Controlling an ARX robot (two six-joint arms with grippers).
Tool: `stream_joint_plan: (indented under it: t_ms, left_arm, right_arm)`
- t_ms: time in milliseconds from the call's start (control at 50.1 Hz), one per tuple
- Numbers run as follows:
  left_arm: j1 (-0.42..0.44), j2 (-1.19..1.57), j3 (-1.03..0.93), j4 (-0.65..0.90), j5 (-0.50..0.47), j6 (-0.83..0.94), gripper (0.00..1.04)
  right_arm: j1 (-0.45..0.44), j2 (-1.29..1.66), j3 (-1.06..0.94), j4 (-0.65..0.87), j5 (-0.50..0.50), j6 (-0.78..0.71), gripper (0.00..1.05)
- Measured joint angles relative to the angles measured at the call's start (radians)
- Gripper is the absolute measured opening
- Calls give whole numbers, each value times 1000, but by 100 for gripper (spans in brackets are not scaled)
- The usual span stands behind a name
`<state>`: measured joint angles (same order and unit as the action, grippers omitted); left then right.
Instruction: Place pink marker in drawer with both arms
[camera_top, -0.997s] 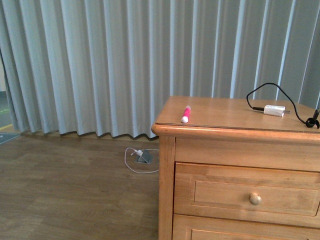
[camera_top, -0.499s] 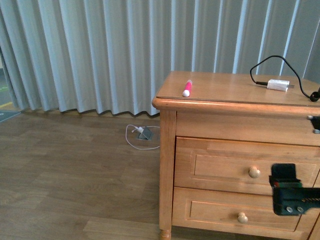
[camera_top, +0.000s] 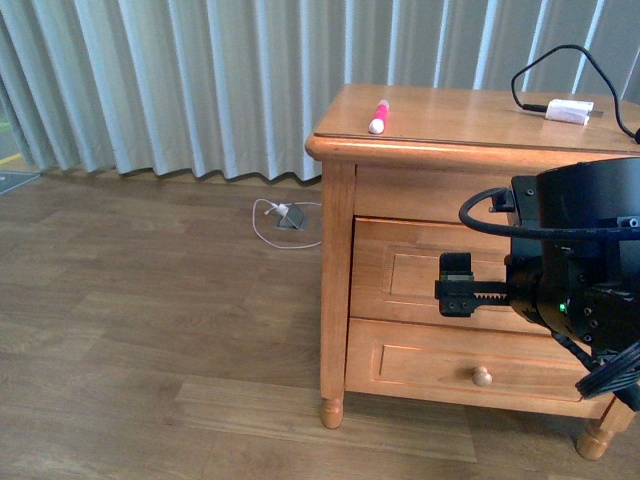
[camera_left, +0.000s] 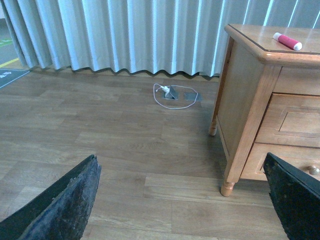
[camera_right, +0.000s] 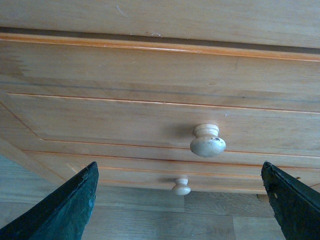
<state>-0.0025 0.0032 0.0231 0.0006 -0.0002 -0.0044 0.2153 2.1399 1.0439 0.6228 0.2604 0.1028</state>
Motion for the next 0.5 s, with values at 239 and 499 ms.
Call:
stream_joint_plan:
  t_ms: [239,499]
  left_arm:
    - [0,0,0,0,0,0,99]
    - [0,0,0,0,0,0,99]
  right_arm:
    - [-10,70,81,0,8,-5,96]
    - [-50,124,129,0,12,-14,96]
